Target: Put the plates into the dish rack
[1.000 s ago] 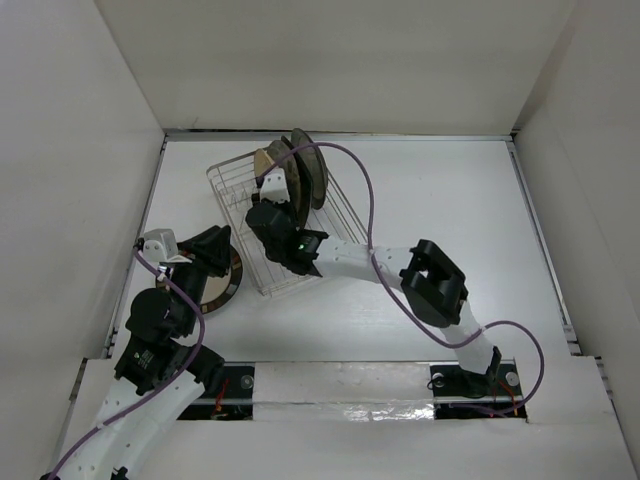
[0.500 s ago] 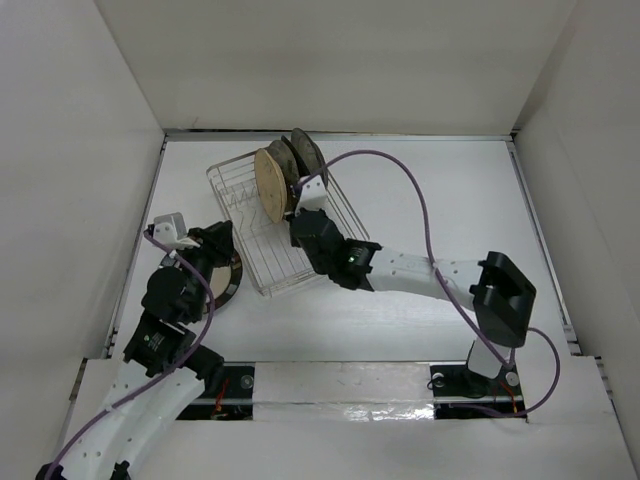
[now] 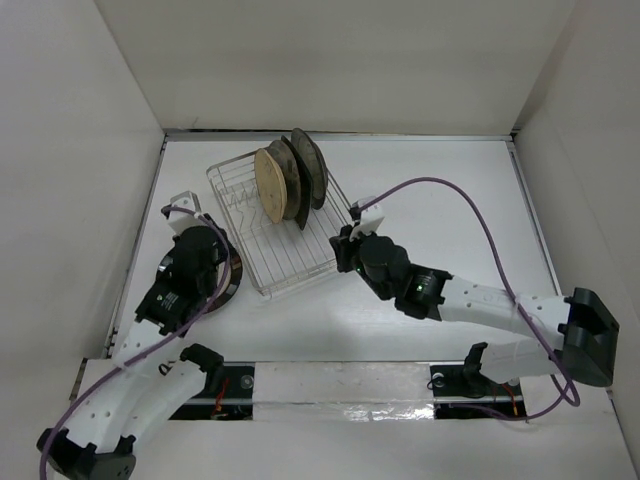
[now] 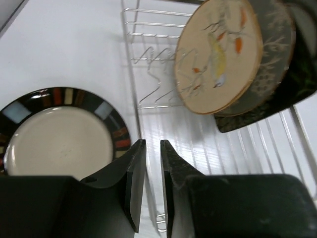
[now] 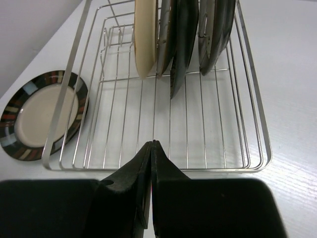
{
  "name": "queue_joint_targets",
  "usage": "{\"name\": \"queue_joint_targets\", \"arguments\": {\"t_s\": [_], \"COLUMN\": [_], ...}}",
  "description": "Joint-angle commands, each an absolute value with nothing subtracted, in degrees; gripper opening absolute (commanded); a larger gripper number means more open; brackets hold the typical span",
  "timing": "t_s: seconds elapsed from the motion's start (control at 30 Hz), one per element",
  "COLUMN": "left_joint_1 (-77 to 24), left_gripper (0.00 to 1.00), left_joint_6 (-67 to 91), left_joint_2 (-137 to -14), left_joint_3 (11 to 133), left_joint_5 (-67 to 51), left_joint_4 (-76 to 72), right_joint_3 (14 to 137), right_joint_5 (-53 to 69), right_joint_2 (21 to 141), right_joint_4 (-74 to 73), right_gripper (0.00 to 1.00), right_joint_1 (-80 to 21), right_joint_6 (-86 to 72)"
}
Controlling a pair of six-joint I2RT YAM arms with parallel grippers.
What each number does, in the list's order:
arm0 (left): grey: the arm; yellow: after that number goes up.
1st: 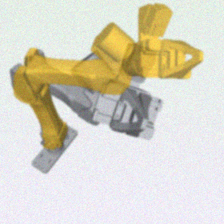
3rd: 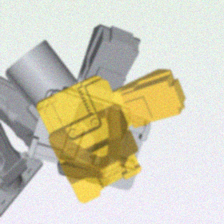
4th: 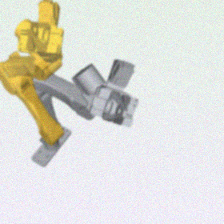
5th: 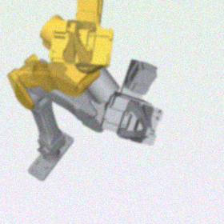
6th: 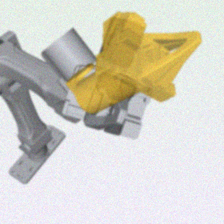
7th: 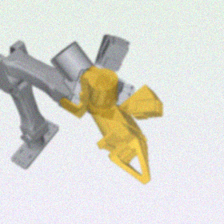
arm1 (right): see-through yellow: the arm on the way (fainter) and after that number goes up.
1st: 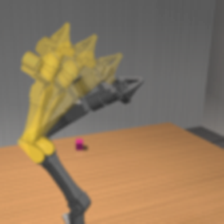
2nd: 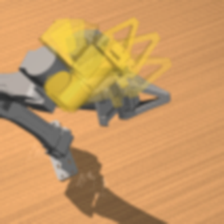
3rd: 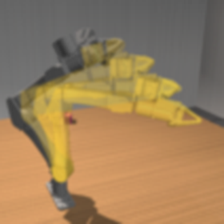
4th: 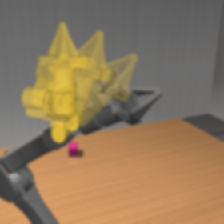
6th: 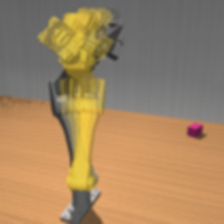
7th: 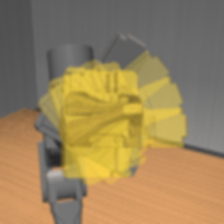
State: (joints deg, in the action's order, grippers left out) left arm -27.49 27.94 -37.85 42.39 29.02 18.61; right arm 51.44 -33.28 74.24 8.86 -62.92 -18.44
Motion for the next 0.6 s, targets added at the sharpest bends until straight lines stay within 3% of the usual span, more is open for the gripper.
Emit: {"name": "queue_joint_targets", "arguments": {"t_s": [0.0,0.03,0.07,0.3,0.43,0.57], "left_joint_1": [-20.5,-15.2,-1.5,10.8,15.5,18.5], "left_gripper": [0.16,0.14,0.14,0.25,0.44,0.45], "left_joint_6": [25.6,24.3,22.9,28.8,31.1,31.8], "left_joint_2": [-42.2,-42.3,-42.8,-53.2,-57.3,-61.1], "left_joint_3": [46.1,46.1,46.3,46.9,44.7,40.9], "left_joint_5": [28.2,23.9,18.2,-0.2,-4.2,-3.9], "left_joint_4": [24.4,22.5,20.5,19.7,20.0,17.2], "right_joint_3": [49.4,48.8,47.8,44.2,43.3,42.5], "right_joint_5": [-29.4,-28.4,-27.8,-26.2,-23.4,-21.6], "right_joint_2": [71.0,69.1,68.2,59.9,58.2,56.3], "right_joint_4": [12.2,12.4,12.3,10.7,10.2,10.6], "right_gripper": [0.07,0.07,0.08,0.1,0.11,0.11], "right_joint_1": [-62.1,-62.1,-62.1,-61.0,-58.7,-58.1], "right_joint_6": [-19.9,-20.0,-20.0,-19.7,-20.7,-21.4]}}
